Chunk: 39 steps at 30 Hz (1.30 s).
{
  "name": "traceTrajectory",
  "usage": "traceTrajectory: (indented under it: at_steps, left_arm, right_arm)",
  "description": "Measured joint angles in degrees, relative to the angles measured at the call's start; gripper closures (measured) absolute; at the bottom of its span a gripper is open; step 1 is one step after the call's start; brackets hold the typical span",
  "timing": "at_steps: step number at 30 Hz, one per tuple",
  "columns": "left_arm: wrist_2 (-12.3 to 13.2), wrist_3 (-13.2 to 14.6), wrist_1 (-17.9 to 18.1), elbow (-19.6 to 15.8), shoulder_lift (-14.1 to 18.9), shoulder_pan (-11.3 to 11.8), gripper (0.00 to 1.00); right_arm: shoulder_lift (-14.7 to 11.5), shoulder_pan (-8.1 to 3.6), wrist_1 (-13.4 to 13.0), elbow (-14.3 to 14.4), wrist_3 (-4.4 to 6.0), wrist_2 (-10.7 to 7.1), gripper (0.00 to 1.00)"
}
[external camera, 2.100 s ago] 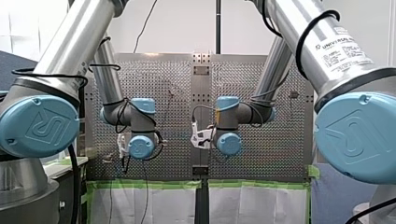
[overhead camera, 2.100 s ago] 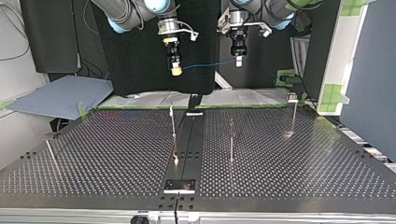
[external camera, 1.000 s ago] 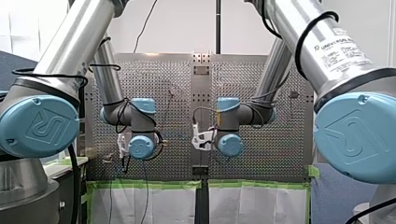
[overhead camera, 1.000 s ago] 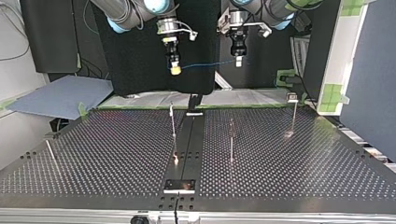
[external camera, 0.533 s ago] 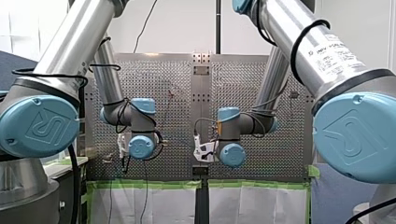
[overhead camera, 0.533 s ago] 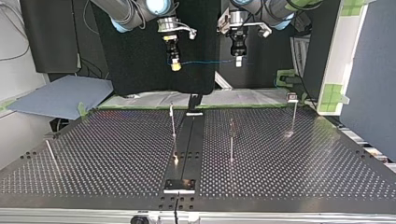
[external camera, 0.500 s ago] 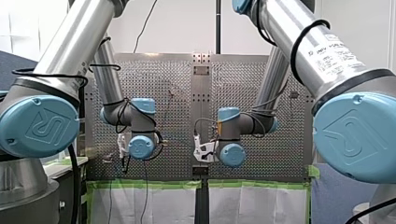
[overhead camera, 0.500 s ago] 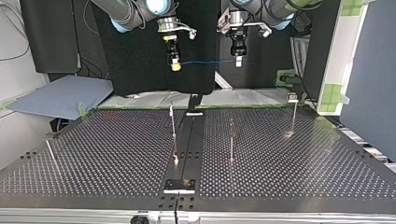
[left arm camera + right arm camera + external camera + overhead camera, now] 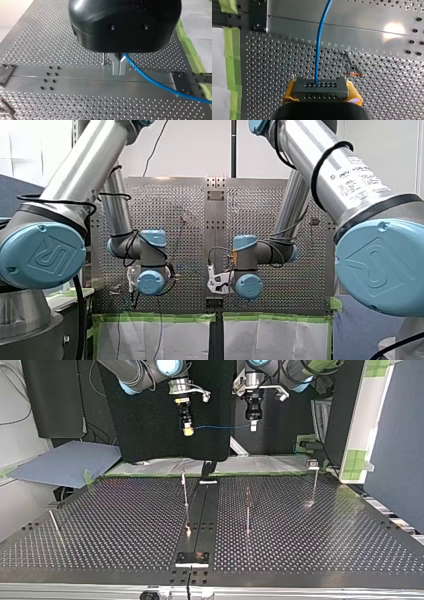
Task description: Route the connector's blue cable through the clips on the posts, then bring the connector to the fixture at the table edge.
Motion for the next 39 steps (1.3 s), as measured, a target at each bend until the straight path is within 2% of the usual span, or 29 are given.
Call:
traceTrajectory:
  at_steps: [14,19,21,26,31,39]
  left_arm:
    - [0.1,0.0,6.9,0.0,-7.4,0.0,1.0]
    - [0.0,-0.1,7.5,-0.1,-9.2,0.0,1.0]
    - [-0.5,-0.7,7.0,0.0,-8.7,-0.2,1.0]
    - [-1.3,-2.4,4.8,0.0,-6.5,-0.2,1.0]
    - [-2.3,-2.5,2.6,0.4,-4.3,0.4,1.0]
    - [-3.0,-2.3,-1.1,3.3,-0.6,1.2,1.0]
  right_arm:
    - [0.0,0.0,0.0,0.0,0.0,0.0,1.0]
    - [0.1,-0.31,0.3,-0.3,0.3,-0.31,1.0]
    - [-0.5,-0.95,1.1,-1.1,1.05,-1.05,1.0]
    - [-2.3,-1.56,3.1,-2.8,3.09,-3.09,1.0]
    - [-4.8,-2.38,5.6,-3.9,5.56,-5.48,1.0]
    - [-9.1,-3.18,9.9,-7.4,9.6,-6.84,1.0]
